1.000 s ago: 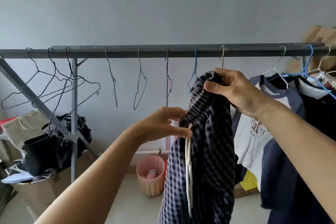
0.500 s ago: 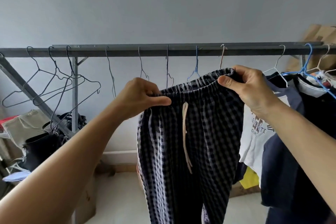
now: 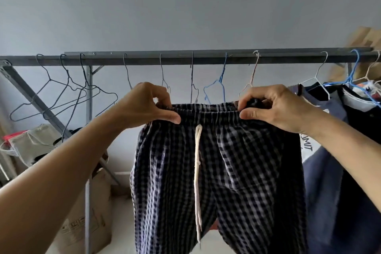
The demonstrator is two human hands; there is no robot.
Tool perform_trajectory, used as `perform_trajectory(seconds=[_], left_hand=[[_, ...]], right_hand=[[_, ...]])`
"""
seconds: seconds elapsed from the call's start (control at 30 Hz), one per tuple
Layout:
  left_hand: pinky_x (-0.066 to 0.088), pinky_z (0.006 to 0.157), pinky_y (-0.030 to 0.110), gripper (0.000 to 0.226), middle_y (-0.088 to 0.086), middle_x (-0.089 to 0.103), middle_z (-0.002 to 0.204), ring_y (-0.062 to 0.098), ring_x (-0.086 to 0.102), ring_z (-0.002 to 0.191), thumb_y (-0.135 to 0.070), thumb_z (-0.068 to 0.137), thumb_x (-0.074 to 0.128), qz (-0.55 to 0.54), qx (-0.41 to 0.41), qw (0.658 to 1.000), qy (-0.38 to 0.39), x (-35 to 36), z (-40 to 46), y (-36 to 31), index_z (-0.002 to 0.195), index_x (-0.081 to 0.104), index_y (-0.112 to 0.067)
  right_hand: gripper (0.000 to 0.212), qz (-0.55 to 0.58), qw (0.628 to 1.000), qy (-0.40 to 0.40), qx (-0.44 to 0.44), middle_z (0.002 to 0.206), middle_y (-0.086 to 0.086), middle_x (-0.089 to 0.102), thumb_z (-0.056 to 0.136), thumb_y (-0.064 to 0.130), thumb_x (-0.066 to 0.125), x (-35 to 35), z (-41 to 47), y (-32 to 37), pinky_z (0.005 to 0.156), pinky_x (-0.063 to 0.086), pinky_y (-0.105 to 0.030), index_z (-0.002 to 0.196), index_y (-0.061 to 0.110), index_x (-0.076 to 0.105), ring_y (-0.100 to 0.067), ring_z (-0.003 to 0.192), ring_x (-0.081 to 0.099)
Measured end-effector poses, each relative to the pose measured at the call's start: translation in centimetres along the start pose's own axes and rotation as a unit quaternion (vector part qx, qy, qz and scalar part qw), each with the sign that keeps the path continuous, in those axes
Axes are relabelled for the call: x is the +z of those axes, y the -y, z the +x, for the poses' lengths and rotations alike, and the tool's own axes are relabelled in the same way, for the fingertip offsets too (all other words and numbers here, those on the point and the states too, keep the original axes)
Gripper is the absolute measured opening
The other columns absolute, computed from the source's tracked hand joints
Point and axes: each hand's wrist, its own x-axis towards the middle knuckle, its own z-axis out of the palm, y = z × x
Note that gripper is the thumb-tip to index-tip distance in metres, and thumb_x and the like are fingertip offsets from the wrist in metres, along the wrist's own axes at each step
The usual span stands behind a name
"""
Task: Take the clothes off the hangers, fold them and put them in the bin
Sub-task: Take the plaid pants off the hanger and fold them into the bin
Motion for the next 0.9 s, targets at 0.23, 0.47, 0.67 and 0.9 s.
perform_trajectory(seconds=[0.23,0.47,0.67,0.9], left_hand=[[0.037,0.057,0.014,0.047,-0.004,0.053,0.056,0.004,0.044,0.053,-0.053,0.054,0.080,0.020,0.013,0.999,-0.021,-0.6,-0.1,-0.1,0.057,0.060,-0.011],[0.031,0.056,0.017,0.048,-0.004,0.039,0.053,0.007,0.030,0.048,-0.058,0.061,0.078,0.079,0.007,0.996,0.037,0.3,0.5,-1.0,0.102,0.067,-0.035],[0.046,0.069,0.031,0.044,-0.006,0.060,0.072,0.006,0.055,0.069,-0.073,0.060,0.067,0.147,-0.031,0.986,0.069,0.5,0.2,-0.7,0.065,0.062,-0.030],[0.031,0.047,0.015,0.023,-0.013,0.047,0.049,0.003,0.040,0.044,-0.032,0.088,0.071,-0.014,-0.074,0.988,0.138,4.1,-0.3,-0.7,0.071,0.062,-0.021]], right_hand=[[0.034,-0.123,0.991,-0.047,0.014,0.061,0.007,0.047,0.075,0.052,0.068,-0.3,0.4,0.0,0.053,0.032,-0.020,0.067,0.024,0.050,-0.011,0.054,0.040],[0.034,-0.079,0.997,-0.026,0.007,0.059,0.008,0.034,0.092,0.023,0.065,0.5,0.8,0.5,0.051,0.031,-0.014,0.070,0.007,0.044,-0.004,0.050,0.033],[0.030,-0.039,0.999,-0.032,-0.010,0.064,0.008,0.034,0.094,0.015,0.060,1.5,1.6,0.9,0.058,0.030,-0.018,0.071,0.010,0.041,-0.005,0.059,0.031],[0.032,-0.037,0.999,-0.004,-0.036,0.067,0.006,0.035,0.093,0.019,0.063,3.1,3.1,1.6,0.058,0.031,-0.019,0.071,0.019,0.039,-0.006,0.060,0.031]])
